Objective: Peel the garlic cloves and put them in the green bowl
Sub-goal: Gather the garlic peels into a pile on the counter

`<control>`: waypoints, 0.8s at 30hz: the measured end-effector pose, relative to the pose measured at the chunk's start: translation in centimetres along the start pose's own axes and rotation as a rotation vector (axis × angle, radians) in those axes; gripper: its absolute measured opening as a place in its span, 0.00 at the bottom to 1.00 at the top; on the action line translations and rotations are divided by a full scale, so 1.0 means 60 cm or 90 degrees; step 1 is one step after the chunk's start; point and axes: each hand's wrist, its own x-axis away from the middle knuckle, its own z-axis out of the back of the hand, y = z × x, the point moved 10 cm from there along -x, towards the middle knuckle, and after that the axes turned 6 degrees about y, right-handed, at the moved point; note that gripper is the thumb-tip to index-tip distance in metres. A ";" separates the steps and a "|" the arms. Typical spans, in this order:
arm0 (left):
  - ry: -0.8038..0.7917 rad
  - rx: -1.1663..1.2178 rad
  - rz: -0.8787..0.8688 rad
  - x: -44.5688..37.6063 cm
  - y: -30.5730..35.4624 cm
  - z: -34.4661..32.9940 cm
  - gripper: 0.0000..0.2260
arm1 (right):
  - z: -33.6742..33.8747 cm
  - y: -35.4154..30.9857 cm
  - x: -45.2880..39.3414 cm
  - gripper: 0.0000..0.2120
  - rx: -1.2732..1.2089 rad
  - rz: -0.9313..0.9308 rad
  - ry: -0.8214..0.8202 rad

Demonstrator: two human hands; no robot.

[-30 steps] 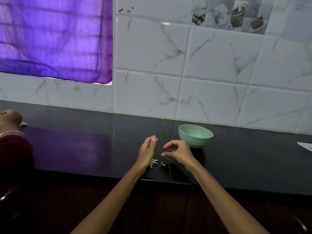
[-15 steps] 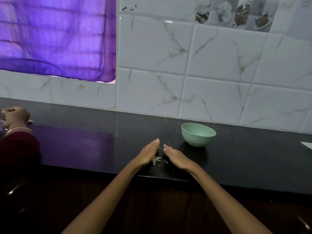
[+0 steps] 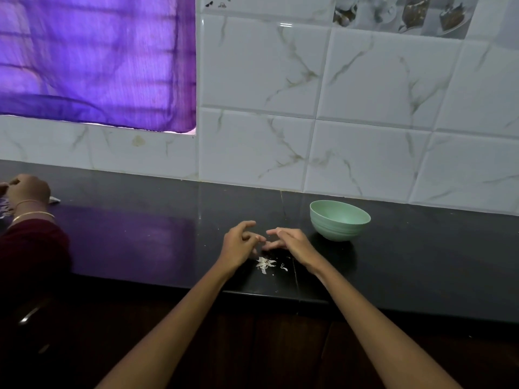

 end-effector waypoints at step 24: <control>-0.030 0.049 -0.023 0.030 0.023 -0.006 0.16 | 0.110 -0.016 0.062 0.23 0.084 0.042 0.253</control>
